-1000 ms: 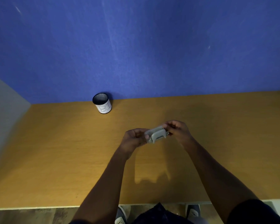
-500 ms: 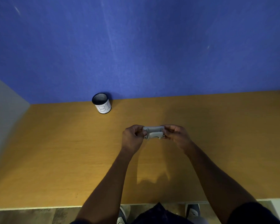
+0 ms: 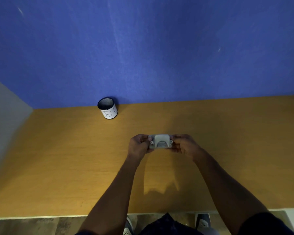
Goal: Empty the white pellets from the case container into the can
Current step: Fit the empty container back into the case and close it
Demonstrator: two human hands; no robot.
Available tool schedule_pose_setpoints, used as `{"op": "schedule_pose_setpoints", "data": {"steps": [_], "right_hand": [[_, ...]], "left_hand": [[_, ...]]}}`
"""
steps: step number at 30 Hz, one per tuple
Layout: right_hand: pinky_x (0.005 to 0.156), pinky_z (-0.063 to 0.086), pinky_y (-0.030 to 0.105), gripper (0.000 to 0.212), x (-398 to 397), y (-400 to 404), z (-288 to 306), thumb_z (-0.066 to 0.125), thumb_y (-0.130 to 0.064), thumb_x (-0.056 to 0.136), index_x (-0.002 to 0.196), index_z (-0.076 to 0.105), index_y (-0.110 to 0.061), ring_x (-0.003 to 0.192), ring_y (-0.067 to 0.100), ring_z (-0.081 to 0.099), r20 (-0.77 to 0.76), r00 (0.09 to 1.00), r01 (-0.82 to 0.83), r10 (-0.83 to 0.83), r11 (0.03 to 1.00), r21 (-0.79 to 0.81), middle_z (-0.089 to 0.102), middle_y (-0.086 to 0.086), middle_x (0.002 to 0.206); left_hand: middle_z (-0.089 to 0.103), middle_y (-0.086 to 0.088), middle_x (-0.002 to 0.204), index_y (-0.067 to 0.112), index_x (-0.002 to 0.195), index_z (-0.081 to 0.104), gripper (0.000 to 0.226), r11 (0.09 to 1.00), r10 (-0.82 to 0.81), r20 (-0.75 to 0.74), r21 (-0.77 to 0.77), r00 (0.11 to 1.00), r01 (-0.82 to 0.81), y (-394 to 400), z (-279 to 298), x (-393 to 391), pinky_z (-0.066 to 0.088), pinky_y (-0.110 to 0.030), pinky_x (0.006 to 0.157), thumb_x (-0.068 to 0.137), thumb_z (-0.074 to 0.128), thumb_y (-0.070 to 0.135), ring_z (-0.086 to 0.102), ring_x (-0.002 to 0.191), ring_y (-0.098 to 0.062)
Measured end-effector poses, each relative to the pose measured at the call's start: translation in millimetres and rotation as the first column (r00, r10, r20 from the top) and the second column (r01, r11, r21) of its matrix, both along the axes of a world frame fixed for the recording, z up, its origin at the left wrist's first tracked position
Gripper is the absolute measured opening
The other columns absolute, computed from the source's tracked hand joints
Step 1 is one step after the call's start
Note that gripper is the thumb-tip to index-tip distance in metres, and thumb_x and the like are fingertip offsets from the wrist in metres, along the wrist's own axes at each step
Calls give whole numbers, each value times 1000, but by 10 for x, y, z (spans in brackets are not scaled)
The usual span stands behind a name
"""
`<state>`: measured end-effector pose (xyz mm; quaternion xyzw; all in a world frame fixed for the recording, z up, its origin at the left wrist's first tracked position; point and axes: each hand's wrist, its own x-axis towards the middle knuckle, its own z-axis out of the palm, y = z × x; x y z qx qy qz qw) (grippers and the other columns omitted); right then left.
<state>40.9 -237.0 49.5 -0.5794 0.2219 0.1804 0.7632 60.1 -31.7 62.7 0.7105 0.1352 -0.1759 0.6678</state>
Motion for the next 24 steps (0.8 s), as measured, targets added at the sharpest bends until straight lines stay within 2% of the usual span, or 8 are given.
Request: {"op": "schedule_pose_setpoints", "data": {"steps": [4, 8, 11, 13, 16, 18, 20, 24], "right_hand": [[53, 58, 24, 9, -4, 10, 17, 61, -4, 95, 95, 70, -4, 64, 24, 75, 7, 997, -72, 73, 993, -89, 75, 13, 77], [50, 59, 24, 12, 39, 58, 40, 60, 1, 94, 91, 71, -2, 59, 26, 74, -28, 999, -34, 30, 991, -131, 73, 15, 77], [49, 58, 23, 18, 81, 91, 48, 58, -6, 98, 87, 72, -8, 59, 19, 75, -32, 992, 122, -122, 993, -5, 74, 13, 78], [54, 59, 24, 23, 87, 116, 38, 55, -13, 101, 88, 74, -9, 68, 18, 77, 7, 980, 195, -198, 971, 142, 77, 11, 80], [65, 60, 23, 16, 45, 171, 4, 61, -5, 96, 97, 76, -8, 82, 17, 77, 97, 984, 125, -150, 966, 224, 79, 11, 92], [70, 60, 21, 19, 25, 220, -21, 70, 1, 88, 100, 77, -10, 84, 14, 75, 160, 984, 58, -81, 988, 143, 79, 6, 94], [69, 59, 22, 25, 22, 260, -23, 74, 3, 83, 104, 75, -10, 82, 12, 74, 201, 978, 45, -47, 999, 14, 78, 1, 90], [69, 62, 31, 28, 21, 264, -23, 70, -3, 90, 117, 68, -2, 76, 20, 72, 219, 976, 36, -10, 993, -115, 74, 12, 91]], "left_hand": [[68, -25, 91, -5, 102, 62, 9, 997, -2, -153, 73, 988, 13, -30, 34, -10, 59, -29, 45, 96, 60, 3, 69, 58, -25], [66, -26, 98, -2, 88, 59, 11, 996, 79, -192, 46, 978, -71, -64, 87, -17, 59, -32, 42, 92, 54, -10, 68, 72, -39], [67, -26, 89, -3, 85, 60, 16, 975, 127, -275, -141, 953, -171, -66, 88, -39, 58, -29, 45, 90, 48, -13, 69, 70, -37], [70, -23, 84, -6, 87, 61, 19, 915, 128, -336, -322, 933, -242, -73, 76, -55, 61, -29, 52, 93, 44, -11, 72, 70, -34], [72, -20, 94, -5, 101, 60, 22, 841, 94, -380, -464, 920, -278, -115, 50, -80, 64, -31, 63, 98, 38, -6, 76, 74, -27], [73, -17, 100, -1, 108, 61, 25, 846, 57, -386, -471, 921, -250, -140, 52, -88, 63, -33, 69, 99, 38, -3, 77, 79, -23], [76, -11, 95, 6, 103, 64, 22, 882, 30, -392, -422, 919, -209, -143, 37, -98, 58, -34, 73, 98, 43, 1, 77, 79, -19], [78, 0, 78, 13, 94, 66, 11, 933, 46, -404, -309, 914, -183, -126, 8, -136, 53, -31, 73, 97, 57, 8, 75, 74, -13]]}}
